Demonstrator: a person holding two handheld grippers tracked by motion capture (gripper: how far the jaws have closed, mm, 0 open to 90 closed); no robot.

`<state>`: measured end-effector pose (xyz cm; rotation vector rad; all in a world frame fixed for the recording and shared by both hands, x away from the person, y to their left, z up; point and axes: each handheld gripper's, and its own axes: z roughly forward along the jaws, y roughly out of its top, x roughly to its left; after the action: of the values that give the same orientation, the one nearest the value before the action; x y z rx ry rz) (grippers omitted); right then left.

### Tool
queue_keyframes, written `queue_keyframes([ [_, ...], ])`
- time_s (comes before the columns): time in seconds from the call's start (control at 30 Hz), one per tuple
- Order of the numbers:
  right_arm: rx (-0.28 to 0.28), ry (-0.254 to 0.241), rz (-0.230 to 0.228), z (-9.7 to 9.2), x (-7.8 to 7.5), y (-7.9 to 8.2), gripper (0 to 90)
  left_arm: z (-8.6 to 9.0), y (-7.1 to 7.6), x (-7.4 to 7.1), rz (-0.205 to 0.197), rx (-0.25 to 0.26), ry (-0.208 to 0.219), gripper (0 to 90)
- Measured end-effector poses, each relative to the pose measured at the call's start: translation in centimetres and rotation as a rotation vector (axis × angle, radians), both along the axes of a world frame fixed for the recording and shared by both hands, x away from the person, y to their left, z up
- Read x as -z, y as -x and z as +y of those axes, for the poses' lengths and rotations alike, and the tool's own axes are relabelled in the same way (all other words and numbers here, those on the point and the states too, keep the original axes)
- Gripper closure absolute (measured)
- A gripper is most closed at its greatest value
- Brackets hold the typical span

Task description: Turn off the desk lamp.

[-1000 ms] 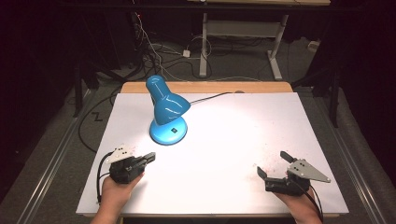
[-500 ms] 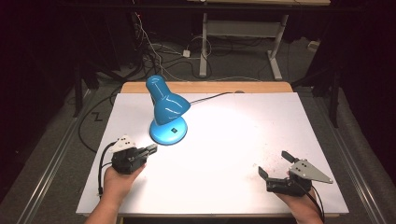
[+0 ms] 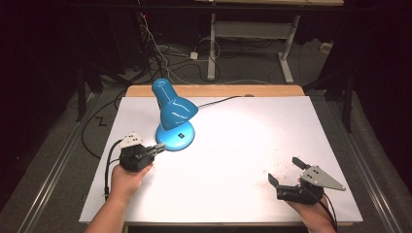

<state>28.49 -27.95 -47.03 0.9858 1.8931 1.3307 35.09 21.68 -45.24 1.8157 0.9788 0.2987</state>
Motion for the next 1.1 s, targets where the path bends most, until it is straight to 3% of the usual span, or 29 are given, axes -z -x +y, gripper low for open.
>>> queue_keyframes([
  [0.47, -0.001, -0.002, 0.002, -0.1, 0.0, 0.0, 0.6, -1.1, -3.2, 2.1, 0.040, -0.033, 0.018, 87.9],
  [0.57, 0.001, -0.005, -0.003, -0.1, -0.1, -0.1, 0.6, -1.3, -3.6, 2.5, 0.054, -0.038, 0.044, 87.9],
  [0.63, 0.001, -0.005, -0.004, -0.1, -0.1, 0.0, 0.6, -1.6, -3.7, 2.6, 0.039, -0.040, 0.037, 87.9],
  [0.73, 0.000, -0.004, -0.005, -0.1, -0.1, 0.0, 0.6, -2.0, -4.1, 2.5, 0.054, -0.031, 0.045, 87.9],
  [1.1, 0.000, -0.008, -0.008, -0.1, -0.2, 0.1, 0.6, -3.0, -5.5, 2.1, 0.039, -0.018, 0.069, 87.9],
])
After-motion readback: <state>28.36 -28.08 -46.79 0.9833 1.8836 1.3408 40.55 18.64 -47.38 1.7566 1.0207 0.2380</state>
